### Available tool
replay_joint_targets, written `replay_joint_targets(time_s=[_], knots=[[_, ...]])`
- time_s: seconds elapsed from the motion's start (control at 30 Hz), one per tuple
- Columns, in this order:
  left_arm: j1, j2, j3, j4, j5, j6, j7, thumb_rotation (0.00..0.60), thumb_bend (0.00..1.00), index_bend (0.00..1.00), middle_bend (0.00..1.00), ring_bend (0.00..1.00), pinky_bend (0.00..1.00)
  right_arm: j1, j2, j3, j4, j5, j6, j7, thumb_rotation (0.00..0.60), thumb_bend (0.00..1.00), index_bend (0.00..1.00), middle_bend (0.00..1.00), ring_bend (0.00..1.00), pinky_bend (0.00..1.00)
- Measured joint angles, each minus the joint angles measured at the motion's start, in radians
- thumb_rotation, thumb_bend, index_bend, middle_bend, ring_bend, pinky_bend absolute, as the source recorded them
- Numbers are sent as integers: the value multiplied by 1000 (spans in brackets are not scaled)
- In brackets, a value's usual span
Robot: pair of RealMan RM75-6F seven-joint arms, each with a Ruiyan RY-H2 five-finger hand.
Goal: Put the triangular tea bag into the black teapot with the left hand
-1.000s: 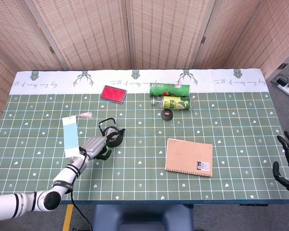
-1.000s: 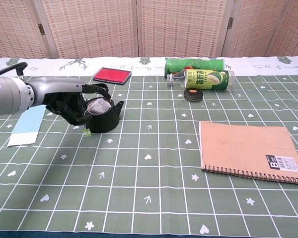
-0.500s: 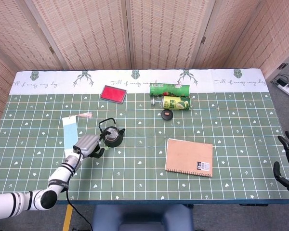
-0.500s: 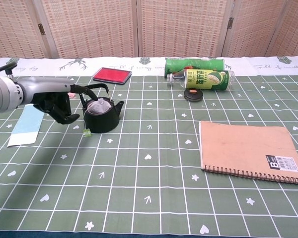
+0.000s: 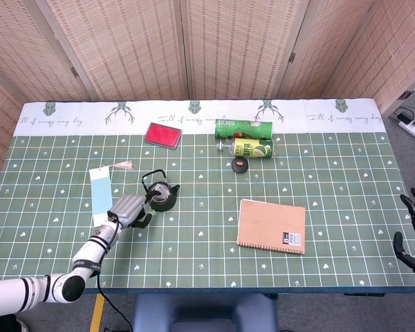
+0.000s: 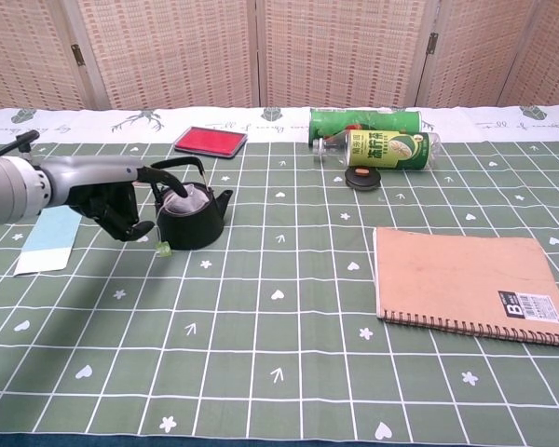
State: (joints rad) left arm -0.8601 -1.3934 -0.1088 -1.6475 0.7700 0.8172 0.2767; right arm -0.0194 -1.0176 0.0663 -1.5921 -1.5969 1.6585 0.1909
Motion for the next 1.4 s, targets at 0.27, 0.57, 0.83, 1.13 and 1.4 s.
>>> replay_joint_targets(time_s=[0.27,0.57,0.83,1.13,1.4], knots=[[1,-20,2,34,17,-9,-16,600,539,124,1000,1000,1000,0,1,1,-2,2,2,-1,600,621,0,0,26,0],[5,-50,8,105,42,-35,-42,600,539,129,1000,1000,1000,-1,1,5,1,10,0,2,600,622,0,0,26,0],[21,-70,15,144,72,-59,-84,600,539,132,1000,1000,1000,2,-2,7,0,17,-7,-5,600,621,0,0,25,0],[37,-95,21,173,115,-70,-116,600,538,134,1000,1000,1000,3,-3,8,0,19,-9,-8,600,622,0,0,26,0],[56,-86,-14,140,182,-10,-152,600,539,121,1000,1000,1000,2,-2,5,0,11,-6,-5,600,621,0,0,25,0]])
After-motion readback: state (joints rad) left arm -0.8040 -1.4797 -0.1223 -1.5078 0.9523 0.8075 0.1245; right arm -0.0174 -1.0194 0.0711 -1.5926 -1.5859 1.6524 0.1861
